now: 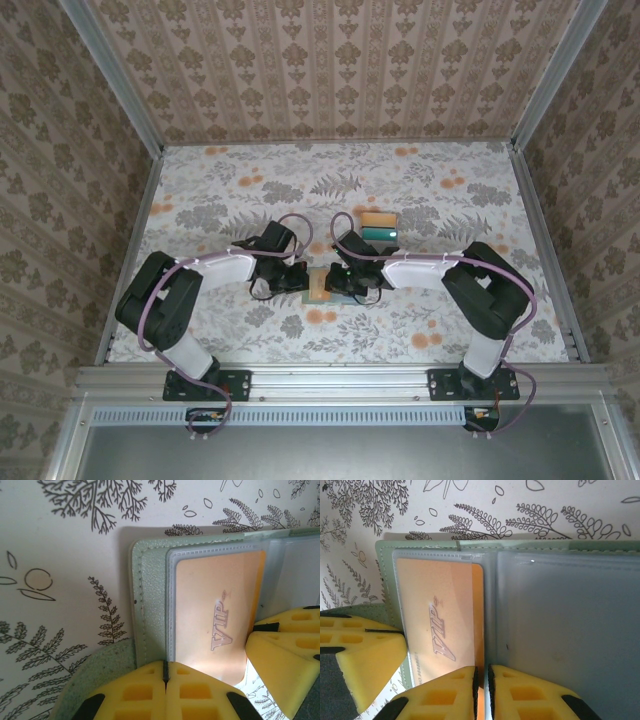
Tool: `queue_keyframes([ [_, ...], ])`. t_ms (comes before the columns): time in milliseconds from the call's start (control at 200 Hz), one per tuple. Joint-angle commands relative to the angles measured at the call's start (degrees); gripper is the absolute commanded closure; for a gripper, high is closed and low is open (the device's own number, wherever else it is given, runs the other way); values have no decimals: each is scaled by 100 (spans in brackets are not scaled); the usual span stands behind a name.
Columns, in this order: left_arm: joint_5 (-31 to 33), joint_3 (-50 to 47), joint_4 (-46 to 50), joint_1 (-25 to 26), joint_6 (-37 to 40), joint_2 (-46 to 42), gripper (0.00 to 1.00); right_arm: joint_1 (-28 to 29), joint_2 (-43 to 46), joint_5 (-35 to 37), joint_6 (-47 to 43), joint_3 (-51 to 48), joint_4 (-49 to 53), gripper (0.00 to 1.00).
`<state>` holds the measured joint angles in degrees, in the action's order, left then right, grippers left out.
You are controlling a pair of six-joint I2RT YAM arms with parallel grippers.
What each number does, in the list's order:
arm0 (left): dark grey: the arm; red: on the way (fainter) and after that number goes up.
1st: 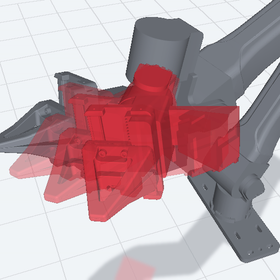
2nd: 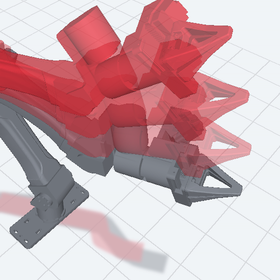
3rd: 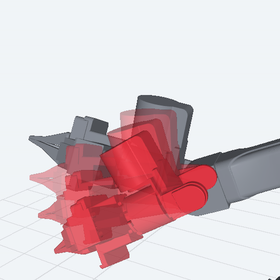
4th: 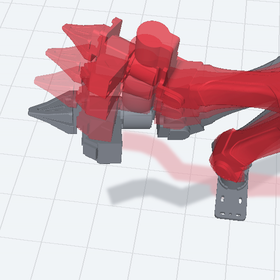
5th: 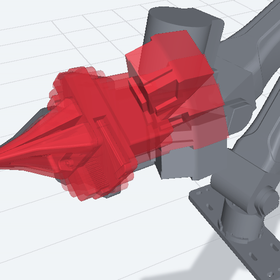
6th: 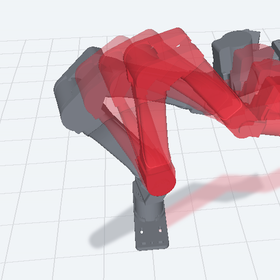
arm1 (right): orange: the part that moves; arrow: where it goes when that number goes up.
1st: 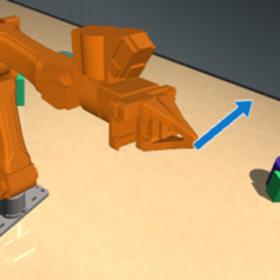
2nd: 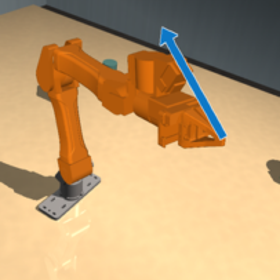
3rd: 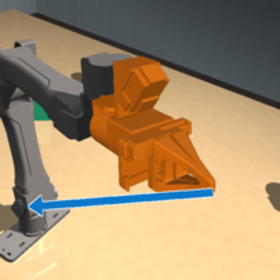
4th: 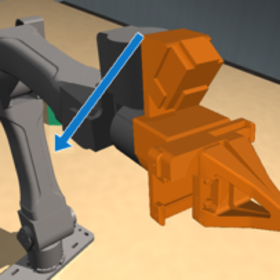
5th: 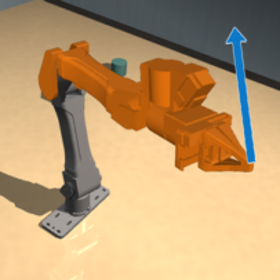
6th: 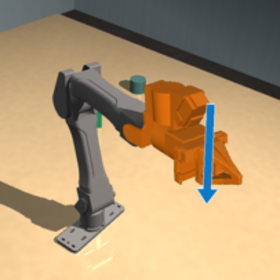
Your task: Take the credit cards out of the card holder
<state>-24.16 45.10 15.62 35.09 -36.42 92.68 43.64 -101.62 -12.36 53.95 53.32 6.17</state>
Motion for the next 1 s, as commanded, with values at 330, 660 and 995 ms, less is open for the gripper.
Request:
queue_keyframes([
  [330,-21,-22,94,57,-49,146,100,-101,-217,-530,322,-102,-662,81],
  [660,0,-4,120,86,-49,149,100,-190,-109,-558,396,-280,-824,100],
  [995,71,-70,195,23,-36,161,100,-485,425,-373,276,-747,-631,100],
])
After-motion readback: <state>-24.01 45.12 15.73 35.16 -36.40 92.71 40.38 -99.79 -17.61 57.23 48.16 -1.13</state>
